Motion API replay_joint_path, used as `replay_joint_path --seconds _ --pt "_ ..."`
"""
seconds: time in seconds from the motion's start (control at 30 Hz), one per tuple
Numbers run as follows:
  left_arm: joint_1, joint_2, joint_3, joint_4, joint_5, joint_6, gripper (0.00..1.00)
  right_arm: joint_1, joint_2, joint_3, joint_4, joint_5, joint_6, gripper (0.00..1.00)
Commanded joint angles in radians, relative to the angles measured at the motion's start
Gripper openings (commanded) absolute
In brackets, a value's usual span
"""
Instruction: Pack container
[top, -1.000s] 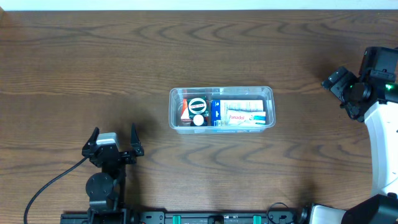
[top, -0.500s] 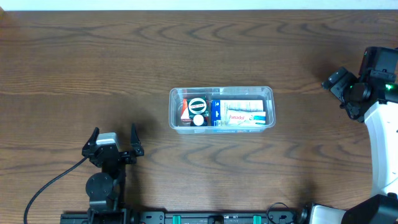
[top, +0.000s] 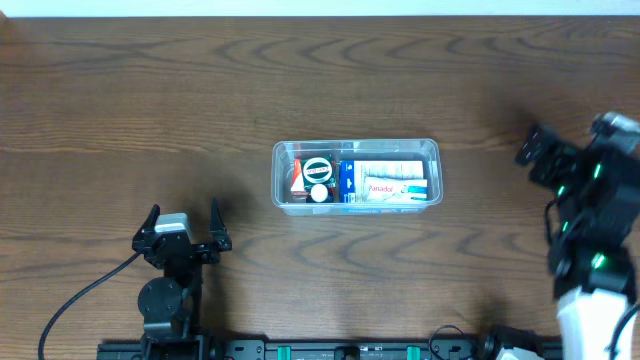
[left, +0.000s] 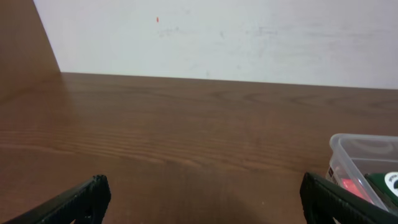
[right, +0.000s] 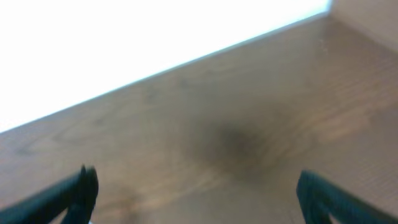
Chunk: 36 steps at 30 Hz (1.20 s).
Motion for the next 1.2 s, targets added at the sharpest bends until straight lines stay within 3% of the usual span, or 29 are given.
replay_joint_path --seconds 0.0,0.17,0.43,0.6,1.17 --pt "-0.003 -0.007 -0.026 -0.026 -0.005 -0.002 0.98 0.008 -0.122 -0.192 0.135 -0.119 -0.123 0.99" --pt "-0.003 -0.007 -0.026 -0.026 -0.005 -0.002 0.98 0.08 -0.314 -0.409 0.307 -0.108 -0.135 0.99" --pt "-0.003 -0.007 -0.026 -0.026 -0.005 -0.002 0.98 0.223 -0.539 -0.589 0.352 -0.069 -0.267 0.99" --pt "-0.003 -0.007 -0.026 -0.026 -0.005 -0.002 0.98 0.251 -0.63 -0.697 0.425 -0.071 -0.253 0.99" --pt "-0.003 -0.007 -0.026 -0.026 -0.005 -0.002 0.98 0.253 -0.798 -0.698 0.211 -0.07 -0.247 0.99"
